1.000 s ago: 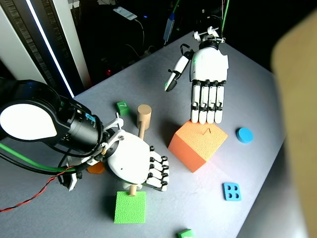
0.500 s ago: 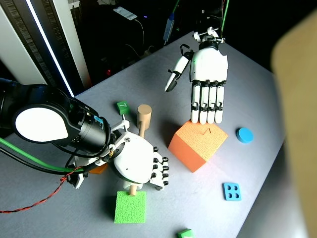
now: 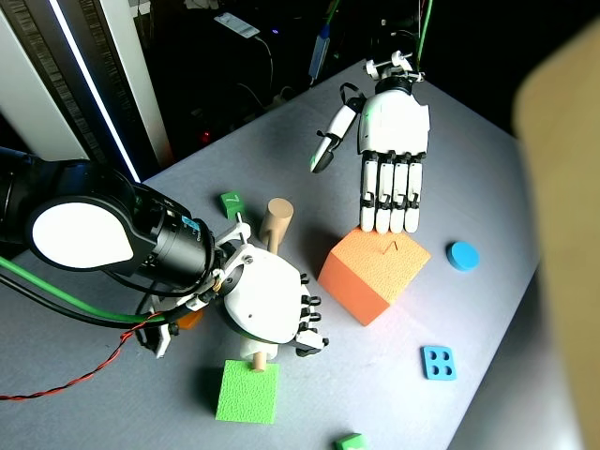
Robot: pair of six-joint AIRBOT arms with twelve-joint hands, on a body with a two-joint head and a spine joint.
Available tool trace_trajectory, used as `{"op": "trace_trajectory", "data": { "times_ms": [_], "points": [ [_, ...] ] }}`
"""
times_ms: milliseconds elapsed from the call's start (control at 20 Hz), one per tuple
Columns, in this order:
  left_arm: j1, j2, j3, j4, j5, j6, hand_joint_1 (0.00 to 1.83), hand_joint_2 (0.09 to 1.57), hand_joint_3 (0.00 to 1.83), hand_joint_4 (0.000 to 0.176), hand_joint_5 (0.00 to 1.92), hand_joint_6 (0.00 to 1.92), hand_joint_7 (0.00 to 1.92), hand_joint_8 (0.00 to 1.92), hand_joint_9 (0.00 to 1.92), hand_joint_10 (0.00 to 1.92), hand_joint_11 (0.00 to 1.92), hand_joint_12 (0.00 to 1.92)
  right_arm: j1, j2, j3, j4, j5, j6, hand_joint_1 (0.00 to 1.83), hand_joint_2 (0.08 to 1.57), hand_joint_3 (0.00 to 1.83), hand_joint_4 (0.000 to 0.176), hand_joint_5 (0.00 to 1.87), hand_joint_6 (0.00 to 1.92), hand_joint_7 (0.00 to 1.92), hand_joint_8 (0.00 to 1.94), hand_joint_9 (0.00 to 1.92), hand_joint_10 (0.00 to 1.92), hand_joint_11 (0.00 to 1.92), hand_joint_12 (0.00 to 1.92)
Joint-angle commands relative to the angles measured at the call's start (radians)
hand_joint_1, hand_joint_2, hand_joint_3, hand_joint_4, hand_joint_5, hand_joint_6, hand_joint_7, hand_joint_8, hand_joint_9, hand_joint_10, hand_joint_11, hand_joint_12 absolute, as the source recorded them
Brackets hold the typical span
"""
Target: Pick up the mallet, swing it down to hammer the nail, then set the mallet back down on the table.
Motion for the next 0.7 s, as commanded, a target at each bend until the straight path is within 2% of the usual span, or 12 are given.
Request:
{"op": "trace_trajectory", "data": {
  "times_ms": [0, 50, 100, 150, 200, 250, 400, 450, 500, 550, 600, 650],
  "points": [
    [-0.001, -0.002, -0.003, -0.028, -0.088, -0.004, 0.00, 1.16, 0.00, 0.000, 0.02, 0.00, 0.01, 0.00, 0.01, 0.00, 0.00, 0.00, -0.001, 0.007, 0.000, -0.001, -0.009, -0.008, 1.22, 1.09, 0.01, 0.000, 0.77, 0.03, 0.76, 0.03, 0.71, 0.06, 0.20, 1.04],
    [-0.001, -0.002, -0.003, -0.028, -0.088, -0.004, 0.00, 1.16, 0.00, 0.000, 0.01, 0.00, 0.00, 0.00, 0.00, 0.00, 0.00, 0.00, 0.002, 0.009, 0.000, -0.001, -0.009, -0.008, 1.20, 1.16, 0.00, 0.000, 0.86, 0.82, 0.85, 1.06, 0.83, 0.18, 0.27, 1.20],
    [0.000, -0.002, -0.003, -0.028, -0.088, -0.004, 0.00, 1.16, 0.00, 0.000, 0.01, 0.00, 0.00, 0.00, 0.00, 0.00, 0.00, 0.00, 0.003, 0.011, 0.000, -0.001, -0.009, -0.009, 1.20, 1.16, 0.00, 0.000, 0.86, 0.82, 0.85, 1.06, 0.83, 0.18, 0.27, 1.20],
    [0.000, -0.002, -0.003, -0.028, -0.088, -0.004, 0.00, 1.17, 0.00, 0.000, 0.01, 0.00, 0.00, 0.00, 0.00, 0.00, 0.00, 0.00, 0.004, 0.012, 0.000, -0.001, -0.009, -0.011, 1.19, 1.22, 0.00, 0.000, 0.81, 1.09, 0.75, 1.53, 0.60, 0.96, 0.31, 1.35],
    [0.000, -0.002, -0.003, -0.028, -0.088, -0.004, 0.00, 1.17, 0.00, 0.000, 0.02, 0.01, 0.01, 0.00, 0.01, 0.00, 0.00, 0.00, 0.005, 0.013, 0.000, -0.001, -0.010, -0.011, 1.19, 1.22, 0.00, 0.000, 0.86, 1.05, 0.71, 1.57, 0.58, 1.19, 0.40, 1.37],
    [0.000, -0.002, -0.003, -0.028, -0.088, -0.004, 0.00, 1.17, 0.00, 0.000, 0.02, 0.01, 0.01, 0.00, 0.01, 0.00, 0.00, 0.00, 0.005, 0.013, 0.000, -0.001, -0.010, -0.012, 1.19, 1.22, 0.00, 0.000, 0.86, 1.05, 0.71, 1.57, 0.58, 1.19, 0.40, 1.37],
    [0.000, -0.002, -0.003, -0.028, -0.088, -0.003, 0.00, 1.17, 0.00, 0.000, 0.03, 0.01, 0.03, 0.01, 0.03, 0.01, 0.02, 0.01, 0.004, 0.014, -0.001, -0.001, -0.012, -0.019, 1.21, 1.23, 0.00, 0.000, 0.82, 1.03, 0.75, 1.62, 0.62, 1.50, 0.53, 1.52],
    [0.000, -0.002, -0.003, -0.028, -0.088, -0.003, 0.00, 1.17, 0.00, 0.000, 0.04, 0.01, 0.04, 0.01, 0.03, 0.01, 0.02, 0.01, 0.004, 0.015, -0.003, -0.001, -0.013, -0.022, 1.12, 1.21, 0.00, 0.000, 0.80, 1.23, 0.65, 1.73, 0.64, 1.66, 0.59, 1.64],
    [0.000, -0.002, -0.003, -0.028, -0.088, -0.003, 0.00, 1.17, 0.00, 0.000, 0.05, 0.01, 0.04, 0.01, 0.03, 0.01, 0.02, 0.01, 0.003, 0.015, -0.004, -0.001, -0.013, -0.023, 1.09, 1.23, 0.00, 0.000, 0.75, 1.36, 0.61, 1.90, 0.65, 1.87, 0.66, 1.86],
    [0.000, -0.002, -0.003, -0.028, -0.088, -0.003, 0.00, 1.17, 0.00, 0.000, 0.04, 0.01, 0.04, 0.01, 0.03, 0.01, 0.02, 0.01, 0.003, 0.016, -0.006, -0.001, -0.013, -0.026, 1.06, 1.19, 0.00, 0.000, 0.61, 1.65, 0.62, 1.93, 0.69, 1.91, 0.73, 1.91],
    [0.000, -0.002, -0.003, -0.028, -0.088, -0.003, 0.00, 1.17, 0.00, 0.000, 0.05, 0.01, 0.05, 0.01, 0.04, 0.01, 0.03, 0.02, 0.002, 0.018, -0.010, -0.001, -0.013, -0.030, 1.03, 1.19, 0.00, 0.000, 0.52, 1.87, 0.66, 1.94, 0.74, 1.92, 0.79, 1.92],
    [0.000, -0.002, -0.003, -0.028, -0.088, -0.003, 0.00, 1.17, 0.00, 0.000, 0.05, 0.01, 0.05, 0.01, 0.04, 0.01, 0.03, 0.02, 0.002, 0.021, -0.016, -0.001, -0.013, -0.037, 1.03, 1.19, 0.00, 0.000, 0.52, 1.87, 0.66, 1.94, 0.74, 1.92, 0.79, 1.92]
  ]
}}
